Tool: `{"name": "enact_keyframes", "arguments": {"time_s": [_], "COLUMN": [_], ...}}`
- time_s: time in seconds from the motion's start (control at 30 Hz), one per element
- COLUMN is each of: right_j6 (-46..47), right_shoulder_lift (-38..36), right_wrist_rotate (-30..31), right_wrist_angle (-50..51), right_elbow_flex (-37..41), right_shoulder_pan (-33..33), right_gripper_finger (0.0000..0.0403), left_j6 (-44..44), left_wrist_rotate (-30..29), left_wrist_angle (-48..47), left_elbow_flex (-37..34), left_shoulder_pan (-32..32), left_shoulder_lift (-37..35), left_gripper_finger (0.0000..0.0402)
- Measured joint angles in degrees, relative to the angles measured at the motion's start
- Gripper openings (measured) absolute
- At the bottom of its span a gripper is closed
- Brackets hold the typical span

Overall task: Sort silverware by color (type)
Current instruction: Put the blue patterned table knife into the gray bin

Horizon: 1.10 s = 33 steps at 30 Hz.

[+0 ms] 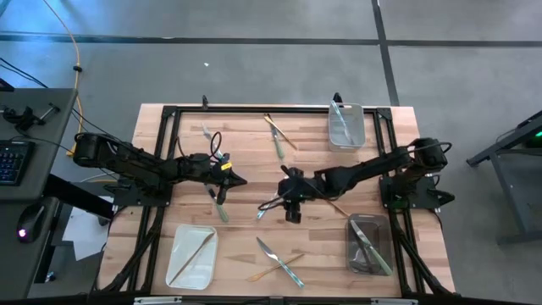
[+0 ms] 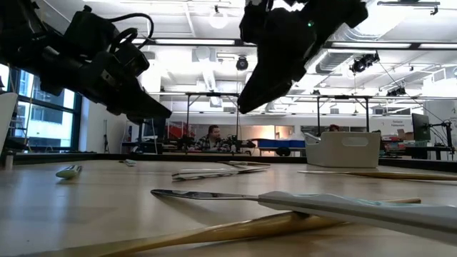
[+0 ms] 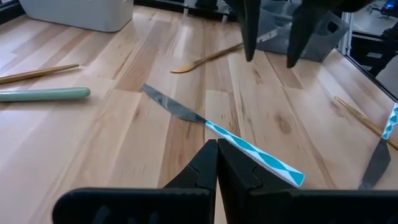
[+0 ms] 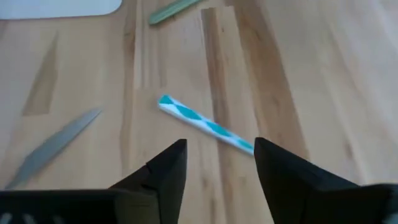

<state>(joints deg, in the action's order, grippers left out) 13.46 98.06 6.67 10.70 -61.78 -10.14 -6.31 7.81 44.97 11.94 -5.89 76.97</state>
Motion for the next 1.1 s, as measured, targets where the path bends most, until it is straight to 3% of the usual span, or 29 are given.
{"name": "enact_keyframes", "arguments": {"time_s": [0.53,0.73,1.1], "right_j6": [33.2,34.5,36.2], "right_shoulder_lift": [2.1,6.8,17.2], "right_wrist_rotate": [-0.9,-0.9,-1.7], "right_wrist_angle": [0.5,2.1,19.5], "right_elbow_flex": [-0.3,-6.5,-24.0], "right_shoulder_pan": [-14.1,-15.6,-15.5], "right_gripper_finger": [0.0177,0.0177,0.0177], "left_j6": [-0.6,-0.6,0.4], "left_wrist_rotate": [0.2,0.2,0.2], "left_wrist_angle": [-0.6,-2.2,-3.8], "left_elbow_flex": [0.0,0.0,0.0], "left_shoulder_pan": [0.1,0.1,0.1], "left_shoulder_lift": [0.0,0.0,0.0], "left_gripper_finger": [0.0,0.0,0.0]}}
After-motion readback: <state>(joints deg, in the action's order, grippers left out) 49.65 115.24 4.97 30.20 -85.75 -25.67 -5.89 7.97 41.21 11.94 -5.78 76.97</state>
